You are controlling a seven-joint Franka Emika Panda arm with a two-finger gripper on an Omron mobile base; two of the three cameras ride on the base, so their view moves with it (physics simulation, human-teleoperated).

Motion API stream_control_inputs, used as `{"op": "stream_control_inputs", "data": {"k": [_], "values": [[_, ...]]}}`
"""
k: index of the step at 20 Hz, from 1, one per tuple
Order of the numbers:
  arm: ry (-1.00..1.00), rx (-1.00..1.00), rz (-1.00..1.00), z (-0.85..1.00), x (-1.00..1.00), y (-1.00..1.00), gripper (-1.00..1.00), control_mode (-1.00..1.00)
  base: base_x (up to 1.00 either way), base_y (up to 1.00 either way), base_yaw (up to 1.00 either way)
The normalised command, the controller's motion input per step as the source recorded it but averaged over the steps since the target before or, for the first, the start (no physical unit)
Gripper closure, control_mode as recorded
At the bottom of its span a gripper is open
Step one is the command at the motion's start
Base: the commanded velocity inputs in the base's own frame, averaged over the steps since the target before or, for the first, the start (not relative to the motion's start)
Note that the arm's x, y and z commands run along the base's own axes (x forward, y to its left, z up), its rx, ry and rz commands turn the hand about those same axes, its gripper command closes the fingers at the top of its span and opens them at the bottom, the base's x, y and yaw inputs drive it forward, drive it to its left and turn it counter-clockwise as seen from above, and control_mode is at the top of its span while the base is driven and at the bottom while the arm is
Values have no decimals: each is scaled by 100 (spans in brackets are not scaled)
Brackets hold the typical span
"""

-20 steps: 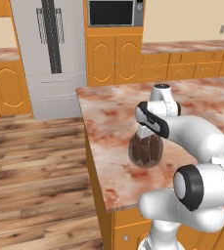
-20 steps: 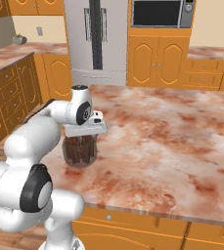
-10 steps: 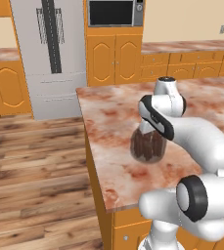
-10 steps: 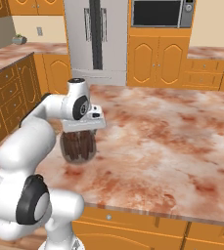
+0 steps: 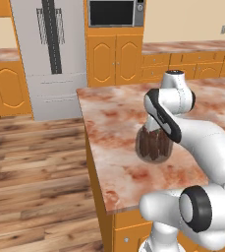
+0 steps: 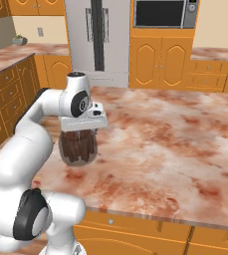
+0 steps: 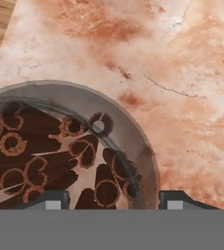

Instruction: Pick the jar and pot and place them in the sink. Then turn on the water.

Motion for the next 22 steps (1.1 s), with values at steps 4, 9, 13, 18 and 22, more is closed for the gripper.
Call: {"op": "stream_control_inputs", "data": {"k": [4,9,13,18,22], "values": [[0,0,0,4,-41,-2,100,-100,0,0,0],[-2,0,-1,26,-11,0,100,-100,0,0,0],[0,0,0,28,-1,0,100,-100,0,0,0],[0,0,0,0,0,0,100,100,-53,-26,-16],[0,0,0,0,0,0,100,100,-69,-41,-60]]}}
